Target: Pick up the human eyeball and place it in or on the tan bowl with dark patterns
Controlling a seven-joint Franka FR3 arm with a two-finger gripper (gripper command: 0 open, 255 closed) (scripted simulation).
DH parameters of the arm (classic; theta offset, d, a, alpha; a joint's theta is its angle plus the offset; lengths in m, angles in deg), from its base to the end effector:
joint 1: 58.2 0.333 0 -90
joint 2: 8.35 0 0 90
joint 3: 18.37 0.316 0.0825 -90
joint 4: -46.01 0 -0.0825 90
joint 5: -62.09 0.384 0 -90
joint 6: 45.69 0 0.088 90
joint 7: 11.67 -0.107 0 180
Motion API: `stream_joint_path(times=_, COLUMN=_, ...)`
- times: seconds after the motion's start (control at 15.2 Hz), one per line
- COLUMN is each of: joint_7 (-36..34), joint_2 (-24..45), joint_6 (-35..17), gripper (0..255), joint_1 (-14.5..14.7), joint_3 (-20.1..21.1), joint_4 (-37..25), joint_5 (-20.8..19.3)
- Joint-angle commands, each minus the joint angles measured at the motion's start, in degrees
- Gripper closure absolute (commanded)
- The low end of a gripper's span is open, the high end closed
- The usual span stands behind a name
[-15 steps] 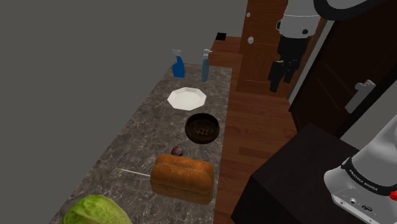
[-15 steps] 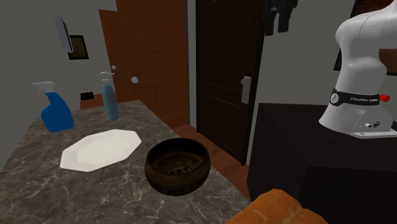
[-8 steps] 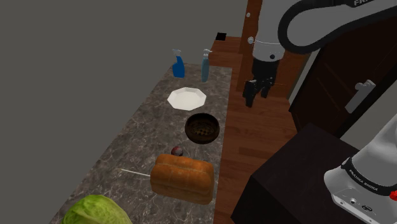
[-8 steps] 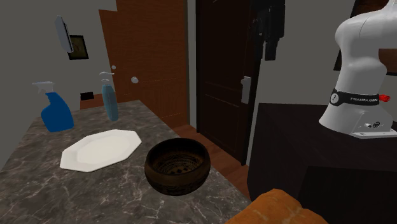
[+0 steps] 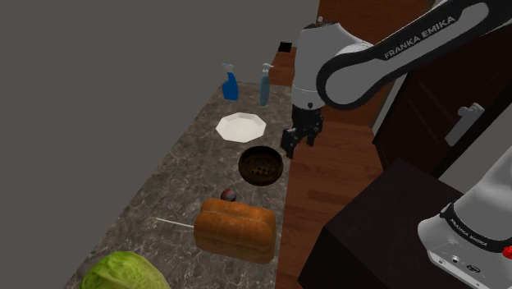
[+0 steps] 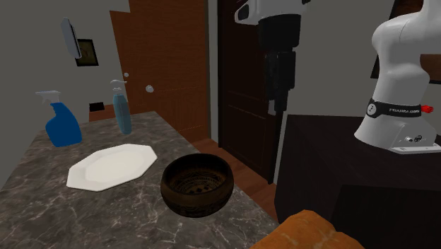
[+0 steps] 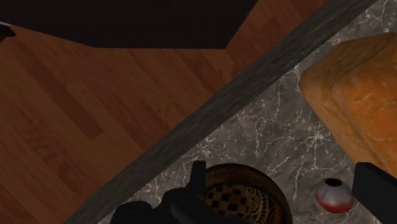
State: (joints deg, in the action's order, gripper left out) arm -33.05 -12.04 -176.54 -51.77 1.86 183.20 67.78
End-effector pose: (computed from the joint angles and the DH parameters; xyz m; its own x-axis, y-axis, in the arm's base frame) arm 0.4284 0.2174 0.3363 0.9975 0.0249 -0.0656 0.0232 -0.9994 -0.0275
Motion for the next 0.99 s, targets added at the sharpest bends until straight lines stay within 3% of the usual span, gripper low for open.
stream_joint_path(times=0.0, joint_7=-2.4, joint_2=4.1, joint_6=-2.5, gripper=0, joint_1=0.4, joint_3=0.8, joint_4=-1.8, joint_5=-1.6)
stream_joint_path(times=0.4, joint_7=-10.6, joint_2=18.0, joint_6=-8.6, gripper=0, joint_1=3.3, joint_3=0.8, joint_4=-9.7, joint_5=-8.8)
stream_joint_path(times=0.92, joint_7=-18.6, joint_2=35.9, joint_6=-11.9, gripper=0, joint_1=10.2, joint_3=-2.8, joint_4=-24.7, joint_5=-16.1)
